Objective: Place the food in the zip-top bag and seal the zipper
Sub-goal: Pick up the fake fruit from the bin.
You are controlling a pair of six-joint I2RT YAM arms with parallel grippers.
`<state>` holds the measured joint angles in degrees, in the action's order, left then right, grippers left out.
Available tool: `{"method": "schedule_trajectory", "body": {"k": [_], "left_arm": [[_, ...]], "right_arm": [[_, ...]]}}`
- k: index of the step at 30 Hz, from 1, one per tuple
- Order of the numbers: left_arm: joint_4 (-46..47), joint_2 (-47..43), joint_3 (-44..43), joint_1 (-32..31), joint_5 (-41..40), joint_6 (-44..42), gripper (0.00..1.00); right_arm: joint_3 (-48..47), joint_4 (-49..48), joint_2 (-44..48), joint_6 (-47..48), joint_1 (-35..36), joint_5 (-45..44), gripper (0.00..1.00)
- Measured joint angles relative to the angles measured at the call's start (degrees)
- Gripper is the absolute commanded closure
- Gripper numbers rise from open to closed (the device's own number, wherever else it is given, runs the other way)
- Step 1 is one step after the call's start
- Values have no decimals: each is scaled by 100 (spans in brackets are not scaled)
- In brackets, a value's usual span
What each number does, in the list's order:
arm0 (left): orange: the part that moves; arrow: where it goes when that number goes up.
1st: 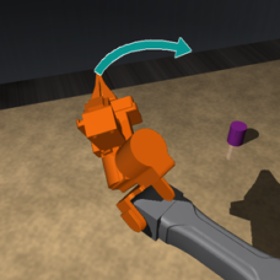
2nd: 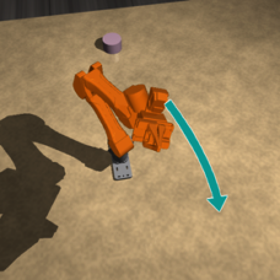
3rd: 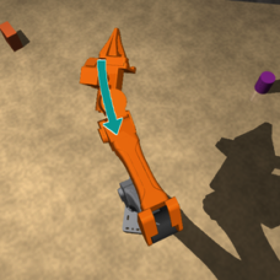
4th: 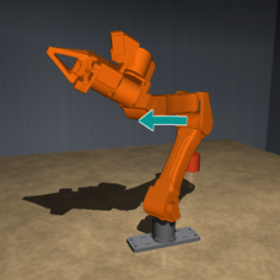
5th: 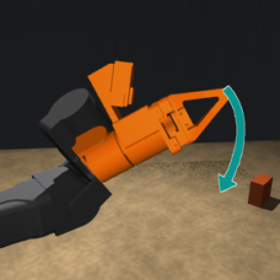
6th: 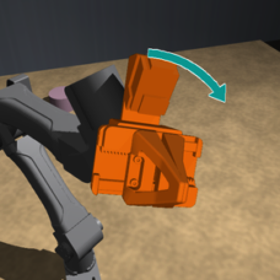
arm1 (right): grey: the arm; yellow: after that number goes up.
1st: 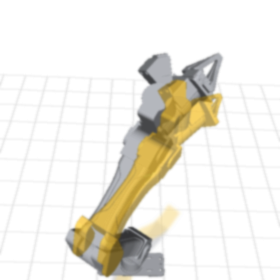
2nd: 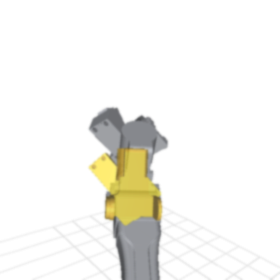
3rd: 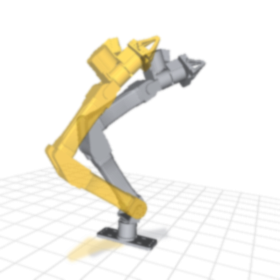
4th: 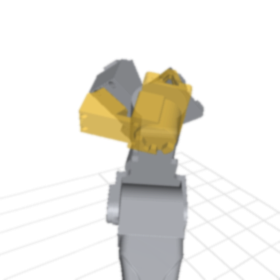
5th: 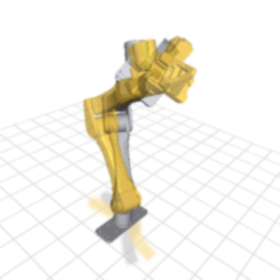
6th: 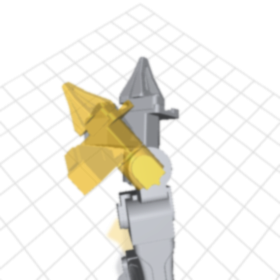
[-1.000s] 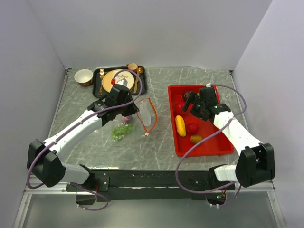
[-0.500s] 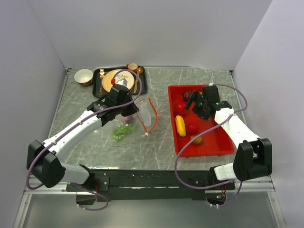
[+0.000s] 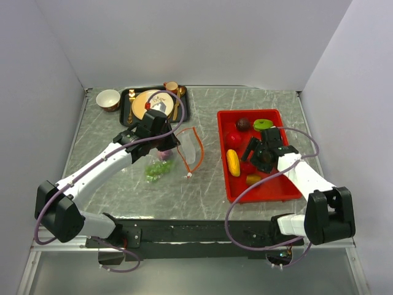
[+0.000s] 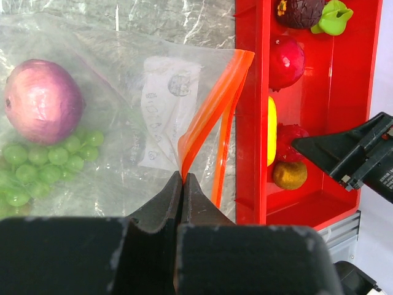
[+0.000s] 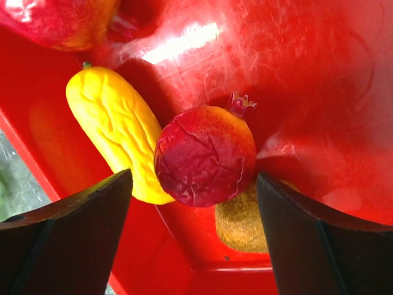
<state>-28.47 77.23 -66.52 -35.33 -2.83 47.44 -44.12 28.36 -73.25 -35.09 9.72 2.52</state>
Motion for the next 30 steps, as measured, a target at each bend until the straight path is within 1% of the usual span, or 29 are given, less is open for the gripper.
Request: {"method": "schedule_trajectory", "body": {"k": [2,8,10,12,13,15,16,18,21,24,27,30], "left_arm": [[0,-2,0,0,-2,0,99],[-7,0,0,0,-7,0,99],[-7,-2,0,0,-7,0,99],[-7,0,0,0,-7,0,99],[-7,0,0,0,-7,0,99],[-7,0,0,0,-7,0,99],[-7,0,0,0,-7,0,99],[-7,0,0,0,-4,0,99],[-7,0,0,0,-4,0,99],[-7,0,0,0,-4,0,99],[-7,0,0,0,-7,0,99],[-7,0,0,0,-4,0,99]], "right_arm": [[-4,-33,-105,0,0,-28,21],[-11,-17,-402,7,0,-101,23],[-11,-26,-402,7,0,-105,30],[-11,-35,-402,20,0,-109,32],[-11,-39,-402,13,0,-116,36],[-11,-48,-402,9,0,-125,38],[-11,-48,-402,9,0,-125,42],[-11,-52,-400,7,0,-129,44],[-11,-52,-400,15,0,-142,51],[-11,-52,-382,26,0,-142,56],[-11,-52,-297,28,0,-142,58],[-11,-61,-157,31,0,-144,63]]}}
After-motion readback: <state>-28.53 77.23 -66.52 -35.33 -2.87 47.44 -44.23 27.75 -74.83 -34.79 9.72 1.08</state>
